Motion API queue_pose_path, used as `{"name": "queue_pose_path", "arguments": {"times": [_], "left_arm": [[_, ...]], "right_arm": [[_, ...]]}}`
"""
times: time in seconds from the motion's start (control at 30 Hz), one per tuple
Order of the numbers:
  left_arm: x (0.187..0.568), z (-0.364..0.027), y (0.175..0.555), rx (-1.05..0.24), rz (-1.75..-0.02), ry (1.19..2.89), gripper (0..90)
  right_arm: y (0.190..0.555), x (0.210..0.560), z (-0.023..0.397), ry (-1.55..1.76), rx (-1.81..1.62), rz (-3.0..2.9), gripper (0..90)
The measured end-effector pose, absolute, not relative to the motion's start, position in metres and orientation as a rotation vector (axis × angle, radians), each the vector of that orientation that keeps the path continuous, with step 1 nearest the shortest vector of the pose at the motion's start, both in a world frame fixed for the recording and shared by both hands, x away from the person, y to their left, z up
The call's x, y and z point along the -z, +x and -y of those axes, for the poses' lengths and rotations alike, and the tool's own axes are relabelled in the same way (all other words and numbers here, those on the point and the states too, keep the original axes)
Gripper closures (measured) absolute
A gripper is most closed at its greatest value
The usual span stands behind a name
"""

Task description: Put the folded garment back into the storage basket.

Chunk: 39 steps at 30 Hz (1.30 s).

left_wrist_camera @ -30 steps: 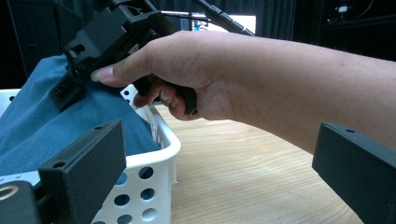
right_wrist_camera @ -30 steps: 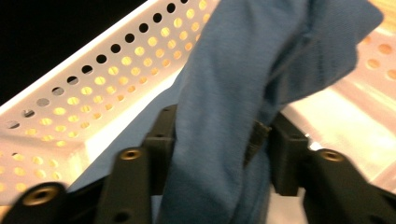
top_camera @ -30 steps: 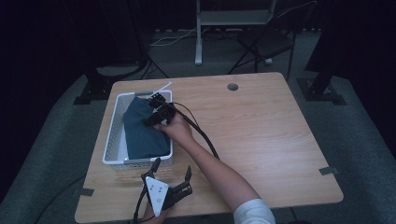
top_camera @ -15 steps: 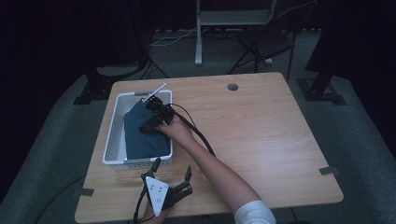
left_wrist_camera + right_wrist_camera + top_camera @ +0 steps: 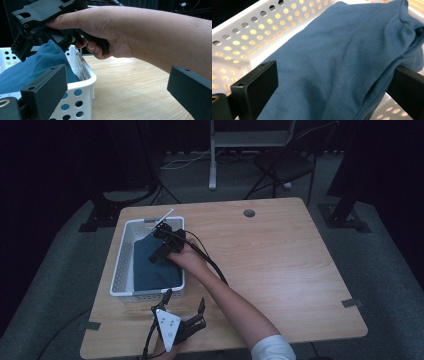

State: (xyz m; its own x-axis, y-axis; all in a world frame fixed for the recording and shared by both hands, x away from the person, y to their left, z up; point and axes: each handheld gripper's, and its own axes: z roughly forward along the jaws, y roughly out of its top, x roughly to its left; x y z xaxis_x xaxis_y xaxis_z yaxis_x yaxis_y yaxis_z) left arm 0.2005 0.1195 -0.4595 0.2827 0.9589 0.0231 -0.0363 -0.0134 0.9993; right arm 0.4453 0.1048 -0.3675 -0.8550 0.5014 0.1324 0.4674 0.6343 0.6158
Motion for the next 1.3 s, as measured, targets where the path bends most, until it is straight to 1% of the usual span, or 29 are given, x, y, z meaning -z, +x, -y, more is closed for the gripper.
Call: {"name": "queue_pose_path", "arguments": {"times": [0.67, 1.0, 1.3], "left_arm": [[0.46, -0.119, 0.201, -1.024, -0.963, 1.32, 4.2], [0.46, -0.12, 0.2, -1.024, -0.961, 1.319, 4.3], [0.46, -0.12, 0.2, -1.024, -0.962, 1.319, 4.2]], "right_arm": [[0.44, 0.35, -0.096, 0.803, -1.143, -2.712, 0.3], [0.437, 0.352, -0.095, 0.773, -1.163, -2.709, 0.2], [0.434, 0.36, -0.088, 0.708, -1.338, -2.696, 0.0]]}}
